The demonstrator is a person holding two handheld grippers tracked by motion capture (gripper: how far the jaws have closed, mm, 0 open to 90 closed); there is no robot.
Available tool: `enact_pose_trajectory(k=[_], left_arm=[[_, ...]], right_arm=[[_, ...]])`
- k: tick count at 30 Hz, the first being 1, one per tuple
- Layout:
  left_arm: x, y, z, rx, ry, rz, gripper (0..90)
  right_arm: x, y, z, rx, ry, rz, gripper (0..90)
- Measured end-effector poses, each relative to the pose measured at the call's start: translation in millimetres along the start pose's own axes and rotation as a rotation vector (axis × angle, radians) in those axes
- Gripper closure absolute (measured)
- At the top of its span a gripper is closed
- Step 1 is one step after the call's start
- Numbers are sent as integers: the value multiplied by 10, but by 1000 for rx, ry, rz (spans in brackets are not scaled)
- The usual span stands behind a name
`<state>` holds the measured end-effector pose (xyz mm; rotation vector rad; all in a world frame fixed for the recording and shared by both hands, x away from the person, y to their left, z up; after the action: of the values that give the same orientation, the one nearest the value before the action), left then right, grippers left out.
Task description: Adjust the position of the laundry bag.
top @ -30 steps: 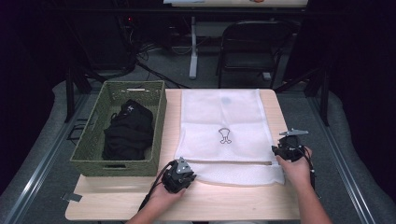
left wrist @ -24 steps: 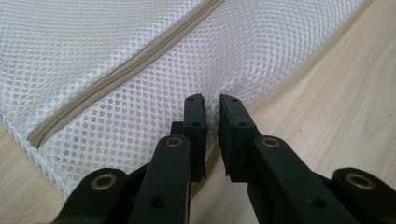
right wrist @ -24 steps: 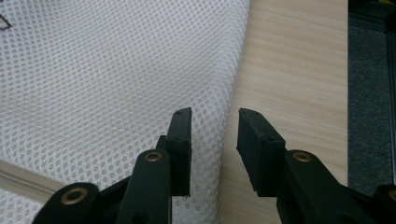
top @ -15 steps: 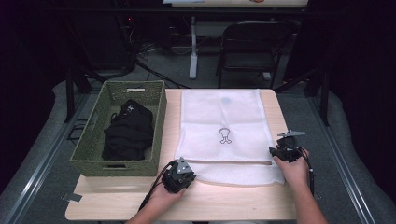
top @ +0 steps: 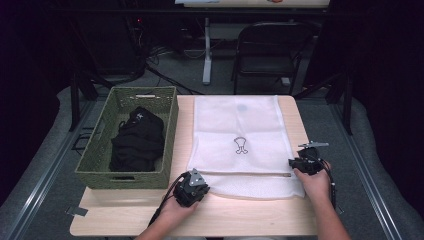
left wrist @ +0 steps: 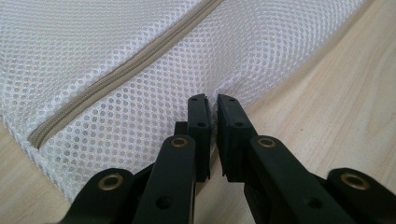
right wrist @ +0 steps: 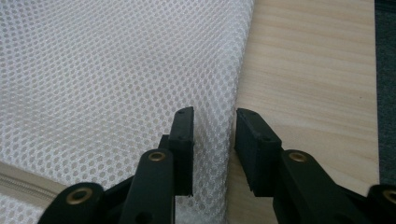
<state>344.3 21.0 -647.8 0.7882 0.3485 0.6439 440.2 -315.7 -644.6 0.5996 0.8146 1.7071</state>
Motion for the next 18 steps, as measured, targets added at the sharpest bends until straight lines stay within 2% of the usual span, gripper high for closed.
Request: enact_pose_trajectory(k=[6, 18], left_arm=[[1, 1, -1, 4, -1, -7, 860], [-2, 7, 9, -1, 15, -17, 865]], right_arm=[[15, 0, 5, -1, 36, -20, 764], [37, 18, 23, -18, 67, -19, 845]])
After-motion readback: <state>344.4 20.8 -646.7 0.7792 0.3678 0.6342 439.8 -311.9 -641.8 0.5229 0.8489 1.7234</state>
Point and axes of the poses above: each handheld gripper's, and its own axes: y roughly backward along the jaws, z roughly out of its top, x roughly to its left, the point moved 10 cm from there along -y, roughly forward along the jaws, and after that the axes turned 4 degrees about y, right-handed, at the moved point
